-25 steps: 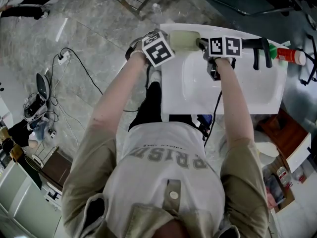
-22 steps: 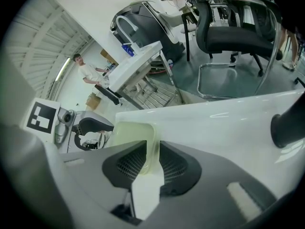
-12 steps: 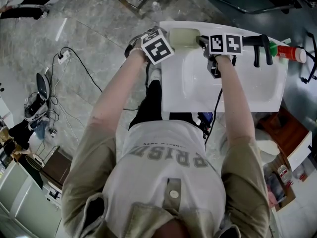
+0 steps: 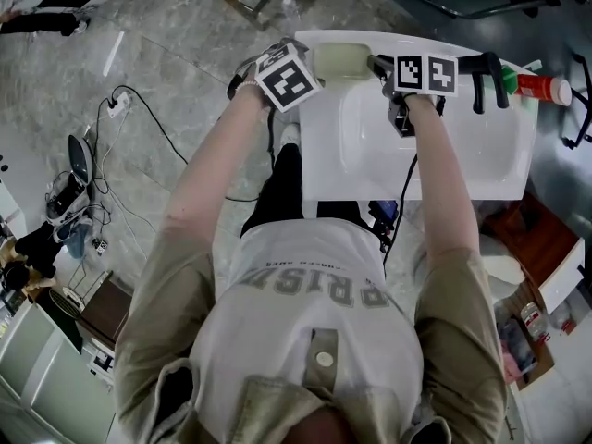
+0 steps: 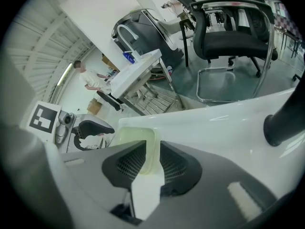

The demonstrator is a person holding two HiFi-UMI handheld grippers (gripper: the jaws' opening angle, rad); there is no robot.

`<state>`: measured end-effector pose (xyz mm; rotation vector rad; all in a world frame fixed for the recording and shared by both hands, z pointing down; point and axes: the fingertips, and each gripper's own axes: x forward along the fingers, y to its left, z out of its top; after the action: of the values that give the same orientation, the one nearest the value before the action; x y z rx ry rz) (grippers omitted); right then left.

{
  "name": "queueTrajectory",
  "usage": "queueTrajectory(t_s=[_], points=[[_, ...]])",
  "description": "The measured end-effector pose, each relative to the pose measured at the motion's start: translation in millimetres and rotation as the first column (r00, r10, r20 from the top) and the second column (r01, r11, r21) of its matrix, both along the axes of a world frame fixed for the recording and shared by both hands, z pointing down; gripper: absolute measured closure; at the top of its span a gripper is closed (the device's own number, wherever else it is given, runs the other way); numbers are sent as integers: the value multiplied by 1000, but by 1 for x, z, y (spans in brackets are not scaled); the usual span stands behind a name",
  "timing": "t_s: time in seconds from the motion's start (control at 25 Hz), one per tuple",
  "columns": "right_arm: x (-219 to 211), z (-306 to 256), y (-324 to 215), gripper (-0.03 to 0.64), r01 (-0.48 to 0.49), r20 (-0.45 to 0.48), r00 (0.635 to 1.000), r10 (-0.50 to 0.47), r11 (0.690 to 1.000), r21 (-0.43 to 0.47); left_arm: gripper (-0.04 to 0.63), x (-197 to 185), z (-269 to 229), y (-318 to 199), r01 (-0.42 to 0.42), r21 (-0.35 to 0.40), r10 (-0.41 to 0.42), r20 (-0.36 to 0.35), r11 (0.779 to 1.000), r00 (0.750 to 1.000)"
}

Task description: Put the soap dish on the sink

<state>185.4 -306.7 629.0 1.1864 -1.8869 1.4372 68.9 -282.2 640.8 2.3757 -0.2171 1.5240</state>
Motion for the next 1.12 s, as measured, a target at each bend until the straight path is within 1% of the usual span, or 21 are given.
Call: queueTrajectory(t_s=[0.16,0.36,0.44,0.56,0.72,0.84,0.96,1.12], points=[[1,-12,2,522,-13,5,1000,13,999,33,264,-2,-11,1,26,9,-26,-20,1000,999],[7,-26,3,522,-38,1,999,38,995,93,264,-1,-24,-2,60,65,-57,-48,996,997],[7,-36,3,522,-55,-4,998,56,989,136,264,-2,-33,0,75,82,-70,-65,994,995],[6,-56,4,522,-85,1,996,87,971,223,264,-5,-49,2,113,108,-101,-109,988,989],[12,-85,10,522,-99,-1,994,105,939,330,264,-2,-75,4,166,155,-138,-178,974,974],[17,-107,20,522,-103,-1,994,113,907,407,264,0,-96,10,209,187,-165,-229,960,959],[20,-133,31,522,-98,-7,993,117,864,494,264,-1,-120,16,266,217,-197,-291,939,936],[28,-171,49,522,-93,-16,992,129,790,606,264,-4,-151,28,355,265,-244,-373,896,895]])
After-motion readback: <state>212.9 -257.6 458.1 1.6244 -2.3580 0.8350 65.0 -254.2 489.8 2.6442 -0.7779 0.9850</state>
